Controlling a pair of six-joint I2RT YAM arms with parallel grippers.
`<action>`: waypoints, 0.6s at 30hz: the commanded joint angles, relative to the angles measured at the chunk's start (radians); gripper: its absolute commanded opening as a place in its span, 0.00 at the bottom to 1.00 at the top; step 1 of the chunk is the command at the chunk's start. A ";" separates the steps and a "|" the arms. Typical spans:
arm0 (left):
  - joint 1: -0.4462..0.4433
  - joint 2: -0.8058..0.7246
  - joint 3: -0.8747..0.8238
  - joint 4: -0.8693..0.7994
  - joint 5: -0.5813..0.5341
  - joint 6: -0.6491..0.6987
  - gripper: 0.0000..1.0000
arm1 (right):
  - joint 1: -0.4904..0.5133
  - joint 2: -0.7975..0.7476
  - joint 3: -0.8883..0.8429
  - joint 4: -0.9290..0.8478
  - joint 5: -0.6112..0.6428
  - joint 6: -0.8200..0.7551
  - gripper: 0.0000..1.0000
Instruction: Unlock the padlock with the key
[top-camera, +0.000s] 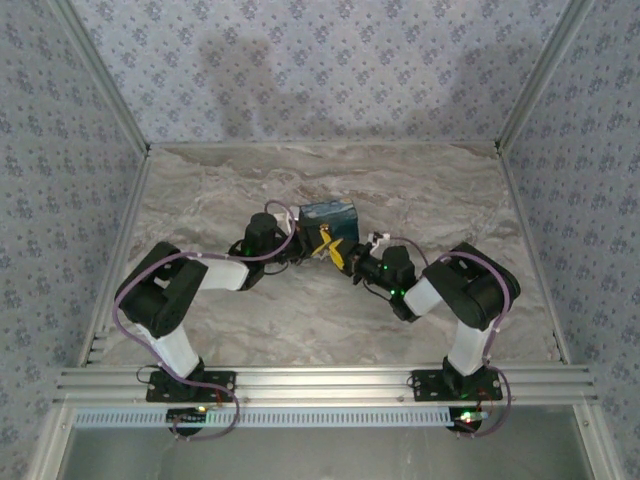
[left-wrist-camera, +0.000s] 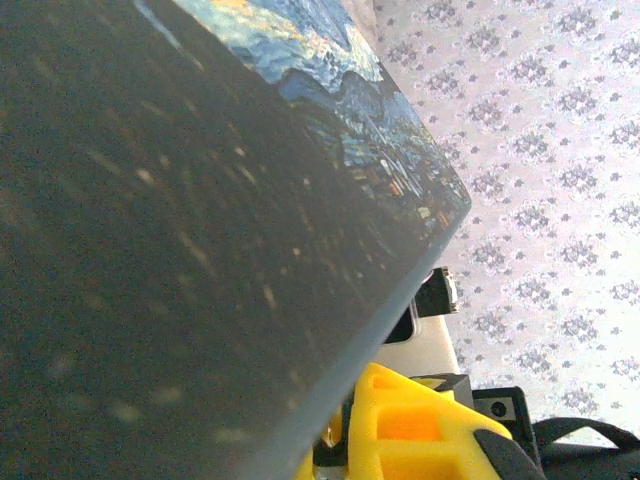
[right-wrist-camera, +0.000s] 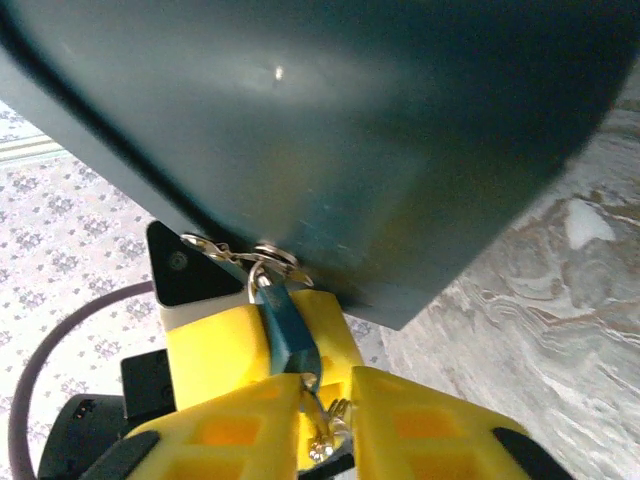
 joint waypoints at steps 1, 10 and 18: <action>-0.035 -0.040 -0.007 0.040 0.146 0.011 0.00 | 0.003 -0.019 -0.041 0.005 0.002 -0.032 0.28; -0.015 -0.039 -0.007 0.016 0.135 0.022 0.00 | -0.016 -0.125 -0.189 -0.103 -0.027 -0.148 0.42; -0.013 -0.031 -0.005 0.005 0.136 0.026 0.00 | -0.006 -0.503 -0.141 -0.743 -0.009 -0.434 0.44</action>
